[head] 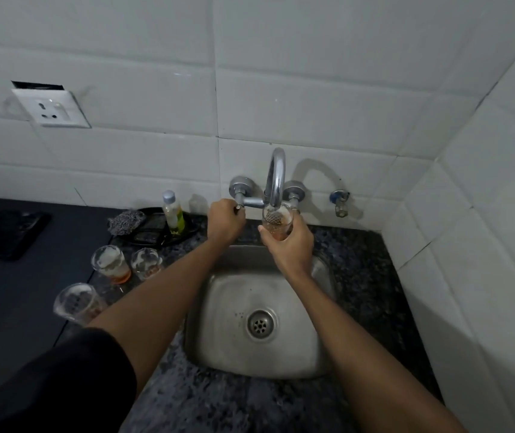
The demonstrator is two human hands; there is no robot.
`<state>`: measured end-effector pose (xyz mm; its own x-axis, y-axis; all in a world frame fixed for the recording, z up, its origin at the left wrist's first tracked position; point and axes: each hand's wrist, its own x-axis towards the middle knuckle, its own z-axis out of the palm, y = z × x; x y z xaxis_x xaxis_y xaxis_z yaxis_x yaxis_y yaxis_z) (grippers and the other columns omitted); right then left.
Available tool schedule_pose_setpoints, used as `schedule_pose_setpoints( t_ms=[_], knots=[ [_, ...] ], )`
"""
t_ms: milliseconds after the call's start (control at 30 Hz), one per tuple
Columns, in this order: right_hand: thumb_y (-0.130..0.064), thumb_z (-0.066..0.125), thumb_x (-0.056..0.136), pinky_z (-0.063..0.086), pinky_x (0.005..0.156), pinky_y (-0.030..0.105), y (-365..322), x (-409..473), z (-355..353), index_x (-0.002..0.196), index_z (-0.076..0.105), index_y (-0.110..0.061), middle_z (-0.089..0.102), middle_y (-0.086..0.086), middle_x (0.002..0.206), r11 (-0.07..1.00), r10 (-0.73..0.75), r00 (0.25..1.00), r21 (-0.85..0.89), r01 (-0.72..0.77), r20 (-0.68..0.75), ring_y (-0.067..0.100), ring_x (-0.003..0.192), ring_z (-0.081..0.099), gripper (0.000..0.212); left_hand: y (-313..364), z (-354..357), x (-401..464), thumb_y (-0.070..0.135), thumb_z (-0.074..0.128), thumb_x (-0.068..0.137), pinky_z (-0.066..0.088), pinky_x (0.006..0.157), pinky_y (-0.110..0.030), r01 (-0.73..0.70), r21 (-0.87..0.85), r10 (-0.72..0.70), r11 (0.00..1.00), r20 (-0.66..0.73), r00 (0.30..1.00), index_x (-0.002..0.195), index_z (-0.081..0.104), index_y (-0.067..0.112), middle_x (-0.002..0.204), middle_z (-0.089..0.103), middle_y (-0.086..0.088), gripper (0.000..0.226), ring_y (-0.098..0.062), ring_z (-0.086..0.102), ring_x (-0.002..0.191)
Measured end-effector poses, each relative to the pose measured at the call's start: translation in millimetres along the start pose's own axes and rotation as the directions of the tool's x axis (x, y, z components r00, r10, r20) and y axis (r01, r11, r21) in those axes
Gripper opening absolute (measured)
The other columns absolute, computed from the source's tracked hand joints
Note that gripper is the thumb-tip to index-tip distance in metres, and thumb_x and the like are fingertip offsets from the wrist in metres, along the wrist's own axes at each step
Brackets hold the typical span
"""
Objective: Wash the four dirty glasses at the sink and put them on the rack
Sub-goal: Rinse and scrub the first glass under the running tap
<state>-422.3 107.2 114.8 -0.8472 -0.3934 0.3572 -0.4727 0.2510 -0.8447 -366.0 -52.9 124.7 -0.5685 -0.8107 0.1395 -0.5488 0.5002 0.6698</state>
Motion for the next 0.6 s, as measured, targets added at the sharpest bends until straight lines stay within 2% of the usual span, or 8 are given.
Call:
schedule_pose_setpoints(
  t_ms=[233, 433, 600],
  knots=[
    [-0.039, 0.09, 0.075, 0.059, 0.082, 0.029, -3.6, -6.0, 5.8, 0.12, 0.068, -0.021, 0.073, -0.01, 0.102, 0.999, 0.032, 0.999, 0.034, -0.031, -0.01, 0.004, 0.092, 0.07, 0.053, -10.6, 0.7, -2.7, 0.034, 0.063, 0.095, 0.055, 0.064, -0.045, 0.06, -0.126, -0.063, 0.99, -0.016, 0.998, 0.071, 0.069, 0.003, 0.063, 0.067, -0.012, 0.04, -0.033, 0.065, 0.063],
    [-0.039, 0.089, 0.077, 0.058, 0.083, 0.029, -3.5, -10.7, 7.8, 0.119, 0.068, -0.021, 0.073, -0.009, 0.102, 0.999, 0.028, 1.0, 0.035, -0.027, -0.012, 0.005, 0.093, 0.07, 0.051, -10.0, -1.0, -2.6, 0.032, 0.064, 0.096, 0.048, 0.062, -0.041, 0.037, -0.107, -0.041, 0.994, -0.03, 0.999, 0.073, 0.069, 0.001, 0.064, 0.066, -0.014, 0.038, -0.035, 0.063, 0.065],
    [-0.039, 0.089, 0.077, 0.057, 0.082, 0.022, -4.0, -13.6, 6.3, 0.12, 0.067, -0.021, 0.072, -0.01, 0.104, 0.998, 0.044, 0.999, 0.034, -0.044, -0.007, 0.002, 0.094, 0.068, 0.052, -11.7, -0.6, -1.6, 0.031, 0.064, 0.096, 0.048, 0.061, -0.041, 0.034, -0.121, -0.038, 0.992, -0.031, 0.999, 0.073, 0.07, 0.002, 0.064, 0.065, -0.013, 0.037, -0.033, 0.063, 0.064]
  ],
)
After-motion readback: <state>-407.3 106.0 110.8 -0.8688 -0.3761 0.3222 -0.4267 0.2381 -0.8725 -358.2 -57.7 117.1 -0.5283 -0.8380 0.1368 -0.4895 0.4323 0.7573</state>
